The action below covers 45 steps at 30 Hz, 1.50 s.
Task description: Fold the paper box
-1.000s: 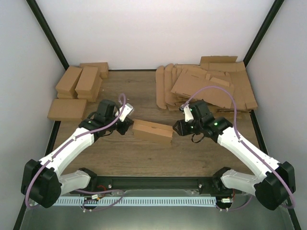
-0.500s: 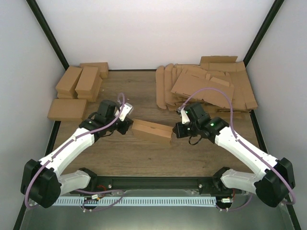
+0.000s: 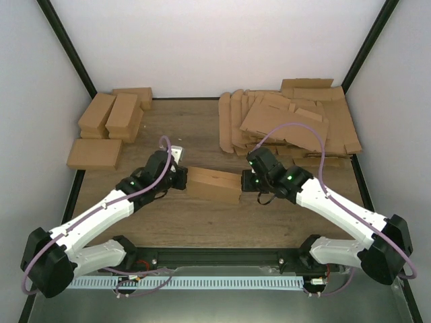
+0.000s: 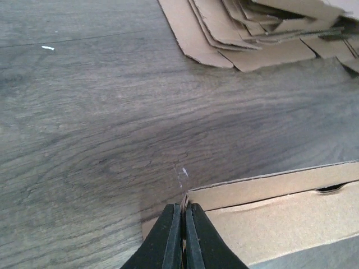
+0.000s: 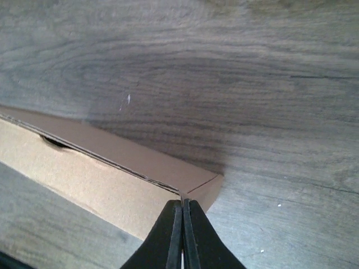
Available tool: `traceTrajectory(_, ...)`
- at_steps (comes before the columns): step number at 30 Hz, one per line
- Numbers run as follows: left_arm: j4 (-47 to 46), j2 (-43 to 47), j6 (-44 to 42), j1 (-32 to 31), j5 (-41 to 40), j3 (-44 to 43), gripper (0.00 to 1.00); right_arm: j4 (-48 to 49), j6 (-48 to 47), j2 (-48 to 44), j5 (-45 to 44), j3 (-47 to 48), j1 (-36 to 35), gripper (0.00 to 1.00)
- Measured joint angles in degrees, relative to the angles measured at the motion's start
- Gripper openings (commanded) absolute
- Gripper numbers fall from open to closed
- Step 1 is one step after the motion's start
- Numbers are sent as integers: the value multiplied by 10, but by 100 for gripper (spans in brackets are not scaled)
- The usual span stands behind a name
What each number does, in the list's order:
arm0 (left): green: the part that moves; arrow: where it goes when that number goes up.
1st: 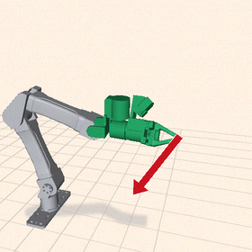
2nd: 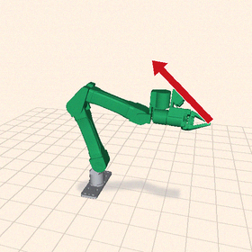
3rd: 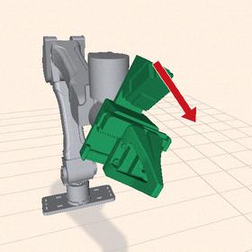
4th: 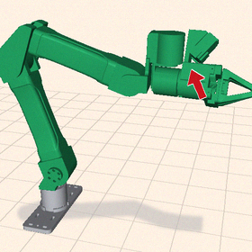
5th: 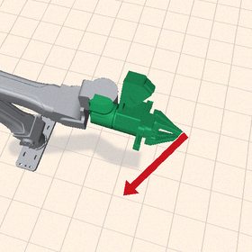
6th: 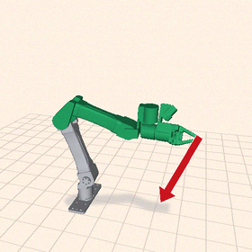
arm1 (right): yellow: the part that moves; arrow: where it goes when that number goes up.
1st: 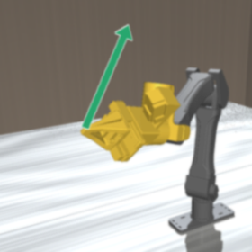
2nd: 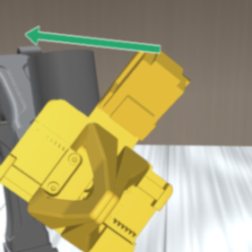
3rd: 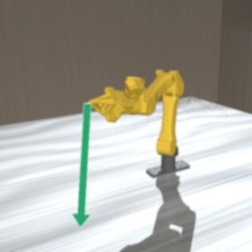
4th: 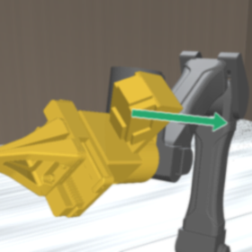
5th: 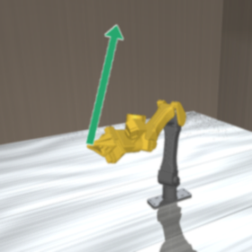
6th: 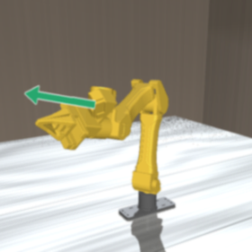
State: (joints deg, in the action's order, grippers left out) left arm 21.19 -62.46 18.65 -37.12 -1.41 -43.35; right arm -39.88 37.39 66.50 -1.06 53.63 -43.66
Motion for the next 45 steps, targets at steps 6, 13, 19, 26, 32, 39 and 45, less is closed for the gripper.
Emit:
traceTrajectory(6, -40, 6, 60, -27, -55, 29, 4, 25, 26, 13, -51, 0, -8, 1)
traceTrajectory(13, -55, 6, 122, -53, -110, 39, 4, 47, 40, 21, -90, 0, -23, 1)
traceTrajectory(19, -57, 18, 165, -99, -191, 58, 4, 55, 52, 22, -140, -7, -60, 1)
traceTrajectory(26, -99, 26, 194, -139, -259, 89, 4, 100, 66, 10, -184, -43, -81, 1)
traceTrajectory(32, -137, 26, 214, -144, -274, 108, 4, 129, 82, 10, -212, -59, -91, 1)
traceTrajectory(39, -190, 30, 220, -147, -283, 137, 4, 148, 105, 16, -273, -73, -123, 1)
traceTrajectory(45, -201, 31, 209, -148, -285, 142, 4, 180, 100, 7, -293, -96, -131, 1)
